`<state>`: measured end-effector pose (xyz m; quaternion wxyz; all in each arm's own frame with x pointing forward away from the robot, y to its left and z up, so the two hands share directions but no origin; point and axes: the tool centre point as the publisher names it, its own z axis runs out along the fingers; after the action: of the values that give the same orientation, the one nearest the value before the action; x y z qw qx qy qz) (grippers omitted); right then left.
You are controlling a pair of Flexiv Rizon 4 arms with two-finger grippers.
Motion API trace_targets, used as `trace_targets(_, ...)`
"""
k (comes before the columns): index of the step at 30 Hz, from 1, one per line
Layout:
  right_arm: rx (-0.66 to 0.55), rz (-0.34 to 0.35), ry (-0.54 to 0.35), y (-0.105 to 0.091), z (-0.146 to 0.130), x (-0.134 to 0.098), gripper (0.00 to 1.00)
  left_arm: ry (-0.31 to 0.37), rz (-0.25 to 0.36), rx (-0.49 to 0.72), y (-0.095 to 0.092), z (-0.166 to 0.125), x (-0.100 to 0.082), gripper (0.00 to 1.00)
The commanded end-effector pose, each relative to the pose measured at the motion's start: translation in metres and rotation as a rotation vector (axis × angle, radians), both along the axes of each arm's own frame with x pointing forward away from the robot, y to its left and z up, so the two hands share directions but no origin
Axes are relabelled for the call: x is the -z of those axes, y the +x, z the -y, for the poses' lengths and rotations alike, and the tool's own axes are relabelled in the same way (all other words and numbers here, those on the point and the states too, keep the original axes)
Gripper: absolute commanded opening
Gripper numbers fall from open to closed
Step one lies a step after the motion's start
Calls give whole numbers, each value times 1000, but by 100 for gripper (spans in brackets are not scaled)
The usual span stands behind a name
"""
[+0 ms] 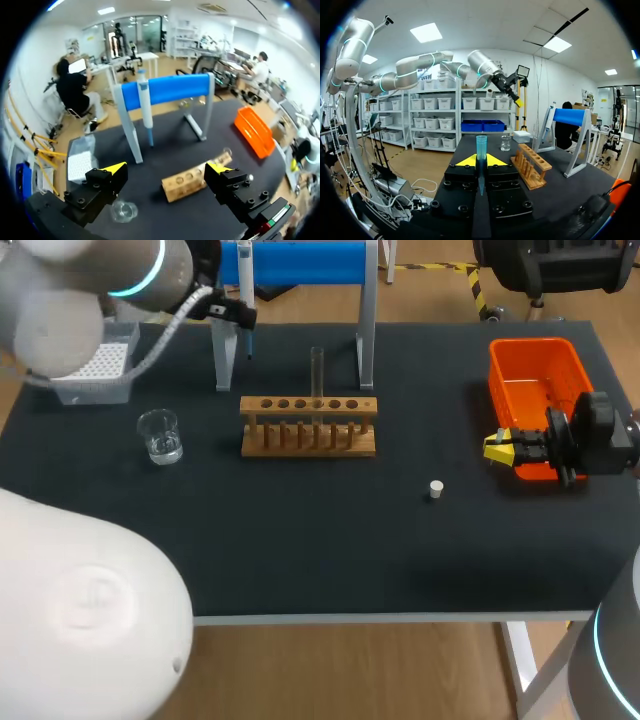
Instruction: Invert the test tube, pick up the pipette, mount the tip to pipette, aspirate from beaker and dispense into the tube, eject the tip, return the pipette, and cap with the stopper.
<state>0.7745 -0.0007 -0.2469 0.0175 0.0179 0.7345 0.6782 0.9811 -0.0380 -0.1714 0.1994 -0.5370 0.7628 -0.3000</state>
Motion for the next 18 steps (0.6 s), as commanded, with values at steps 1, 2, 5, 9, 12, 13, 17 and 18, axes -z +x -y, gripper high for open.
trace_targets(1, 1, 0, -1, -1, 0, 0, 0, 62, 93, -110, 10, 5, 9, 100)
trace_targets(2, 1, 0, -1, -1, 0, 0, 0, 60, 104, -115, 11, 6, 9, 100)
trace_targets(5, 1, 0, -1, -1, 0, 0, 0, 53, 142, -130, 18, 8, 12, 100)
trace_targets(9, 1, 0, -1, -1, 0, 0, 0, 43, 172, -143, 27, 10, 16, 100)
trace_targets(12, 1, 0, -1, -1, 0, 0, 0, 36, 195, -147, 36, 13, 18, 100)
trace_targets(13, 1, 0, -1, -1, 0, 0, 0, 37, 200, -149, 39, 13, 19, 100)
trace_targets(17, 1, 0, -1, -1, 0, 0, 0, 27, 229, -157, 52, 16, 23, 100)
trace_targets(18, 1, 0, -1, -1, 0, 0, 0, 24, 235, -158, 54, 17, 23, 100)
